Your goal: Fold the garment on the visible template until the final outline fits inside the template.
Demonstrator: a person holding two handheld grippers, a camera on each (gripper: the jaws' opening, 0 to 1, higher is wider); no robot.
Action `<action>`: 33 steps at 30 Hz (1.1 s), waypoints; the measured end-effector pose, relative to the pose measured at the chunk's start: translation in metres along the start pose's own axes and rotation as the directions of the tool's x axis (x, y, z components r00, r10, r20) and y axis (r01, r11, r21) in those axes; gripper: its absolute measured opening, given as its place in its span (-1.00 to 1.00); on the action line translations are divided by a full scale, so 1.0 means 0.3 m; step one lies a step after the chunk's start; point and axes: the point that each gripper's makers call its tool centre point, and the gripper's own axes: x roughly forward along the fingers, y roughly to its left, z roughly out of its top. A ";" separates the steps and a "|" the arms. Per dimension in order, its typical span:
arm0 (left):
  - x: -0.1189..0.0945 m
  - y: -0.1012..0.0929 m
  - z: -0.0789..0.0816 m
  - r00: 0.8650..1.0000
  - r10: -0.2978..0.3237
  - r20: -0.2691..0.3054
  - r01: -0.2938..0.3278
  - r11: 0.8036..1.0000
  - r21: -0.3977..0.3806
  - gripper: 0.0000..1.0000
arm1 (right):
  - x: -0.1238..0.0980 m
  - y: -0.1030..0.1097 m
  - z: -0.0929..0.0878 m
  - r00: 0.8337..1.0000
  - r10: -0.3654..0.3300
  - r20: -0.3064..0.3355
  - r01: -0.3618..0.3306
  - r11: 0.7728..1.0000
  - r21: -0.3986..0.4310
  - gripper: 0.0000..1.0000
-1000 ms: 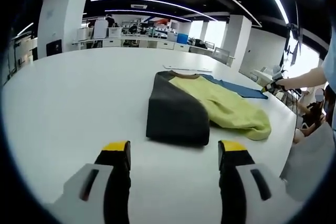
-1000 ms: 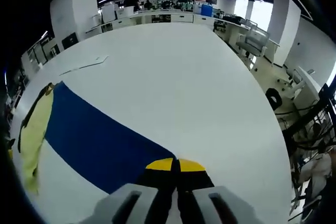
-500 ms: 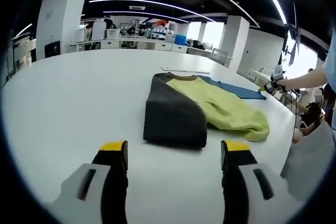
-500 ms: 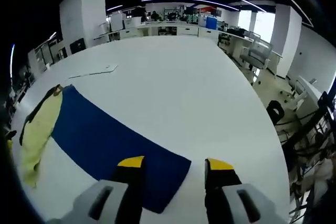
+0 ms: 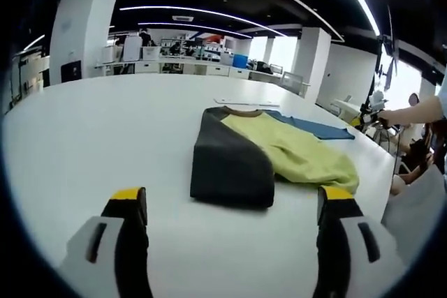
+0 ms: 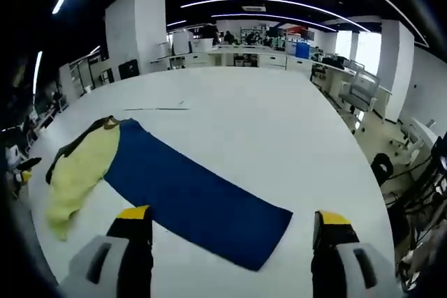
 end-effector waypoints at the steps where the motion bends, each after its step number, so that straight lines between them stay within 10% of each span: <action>1: -0.001 0.000 0.004 1.000 -0.001 0.005 0.001 1.000 -0.006 0.98 | 0.002 0.000 0.016 1.000 0.013 0.024 -0.013 1.000 -0.005 1.00; 33: 0.007 -0.043 0.056 0.995 -0.067 0.068 0.071 0.995 -0.068 0.83 | -0.315 0.473 0.058 0.958 0.159 0.238 -0.158 0.987 -0.024 0.97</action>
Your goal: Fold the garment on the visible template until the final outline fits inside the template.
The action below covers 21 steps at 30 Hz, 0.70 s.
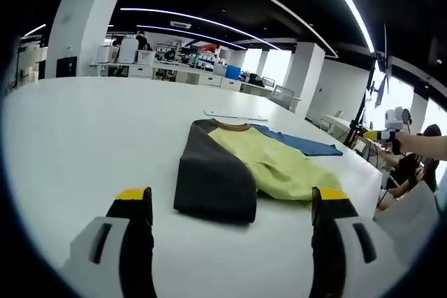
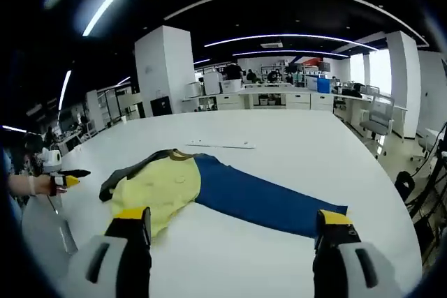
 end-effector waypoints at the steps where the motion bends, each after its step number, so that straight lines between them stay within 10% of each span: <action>1: 0.001 -0.004 0.001 1.000 -0.004 0.002 0.004 1.000 -0.004 0.83 | -0.001 0.015 -0.001 1.000 0.005 0.002 -0.005 1.000 -0.006 0.97; 21: 0.063 0.016 -0.061 0.993 -0.042 -0.112 0.044 0.999 0.021 0.56 | 0.049 0.206 -0.035 0.995 0.073 0.062 -0.074 0.997 0.019 0.87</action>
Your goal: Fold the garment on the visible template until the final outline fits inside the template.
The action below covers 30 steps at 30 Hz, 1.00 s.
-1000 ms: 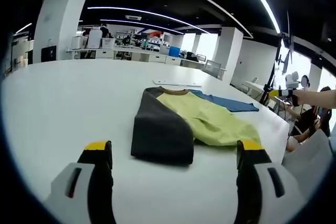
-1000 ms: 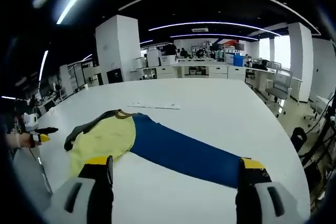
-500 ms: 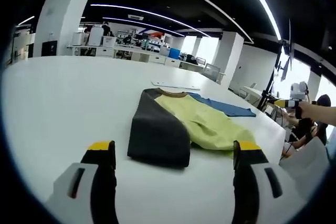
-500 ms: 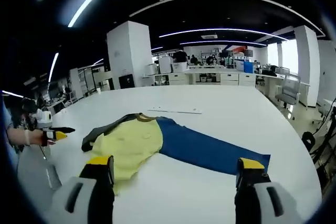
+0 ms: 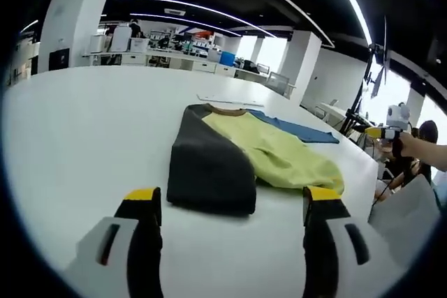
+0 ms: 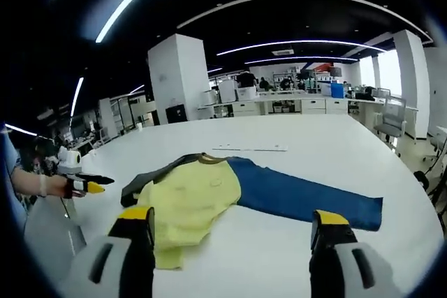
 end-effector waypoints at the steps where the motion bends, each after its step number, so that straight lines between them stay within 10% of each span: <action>1: 0.007 0.010 -0.008 1.000 0.001 -0.019 -0.001 1.000 0.003 0.50 | -0.001 0.001 0.001 1.000 0.000 0.000 0.000 1.000 -0.001 0.86; 13: 0.082 0.115 -0.035 0.994 0.025 -0.105 -0.028 0.999 -0.025 0.01 | -0.050 -0.026 -0.007 1.000 -0.027 0.009 0.027 0.999 0.018 0.86; 20: 0.059 0.116 -0.087 0.994 0.056 -0.091 -0.076 0.968 -0.240 -0.32 | -0.060 -0.035 -0.041 0.999 -0.034 -0.005 0.035 0.999 0.039 0.84; 30: 0.028 0.150 -0.053 0.984 0.163 -0.071 -0.177 0.937 -0.302 -0.18 | -0.058 -0.026 -0.038 1.000 -0.026 -0.004 0.026 0.999 0.028 0.82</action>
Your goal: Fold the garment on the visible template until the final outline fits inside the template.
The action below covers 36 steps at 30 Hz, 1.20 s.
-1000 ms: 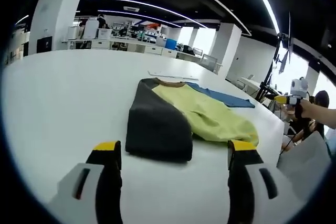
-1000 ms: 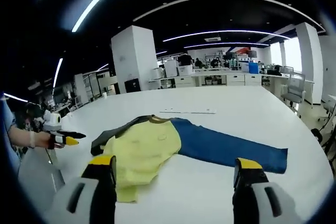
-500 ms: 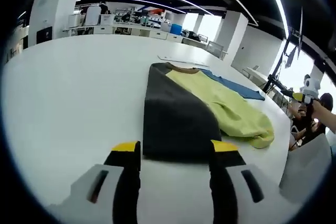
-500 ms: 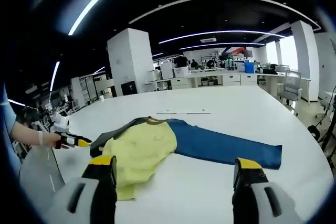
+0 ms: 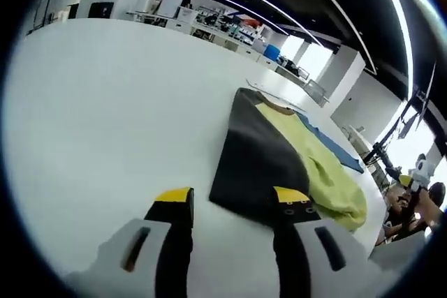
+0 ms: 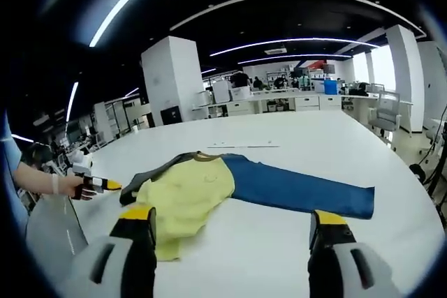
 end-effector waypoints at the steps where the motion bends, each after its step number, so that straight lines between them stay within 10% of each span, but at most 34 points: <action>1: -0.001 -0.003 -0.005 1.000 -0.006 -0.008 0.006 1.000 -0.015 -0.23 | 0.000 0.000 -0.002 1.000 0.000 0.002 0.000 1.000 0.002 0.81; 5: 0.015 -0.026 -0.043 0.997 -0.044 -0.063 0.035 0.991 -0.128 -0.56 | 0.004 0.008 -0.016 1.000 0.003 -0.003 -0.003 1.000 0.011 0.80; 12: 0.026 -0.021 -0.010 0.999 -0.039 -0.036 0.036 0.995 -0.090 -1.00 | -0.002 0.021 -0.039 1.000 0.003 -0.015 -0.002 1.000 0.006 0.80; 21: 0.029 -0.220 0.207 0.971 -0.230 0.067 0.234 0.971 -0.053 -1.00 | -0.016 0.007 -0.052 1.000 -0.007 -0.021 0.008 1.000 0.013 0.79; 27: 0.101 -0.382 0.301 0.945 -0.327 0.024 0.327 0.945 0.016 -1.00 | -0.013 -0.003 -0.039 1.000 -0.007 -0.017 0.007 1.000 0.010 0.79; 36: 0.315 -0.479 0.140 0.929 -0.319 -0.187 0.345 0.929 0.130 -1.00 | -0.032 -0.019 -0.043 1.000 -0.017 -0.018 0.017 1.000 0.019 0.78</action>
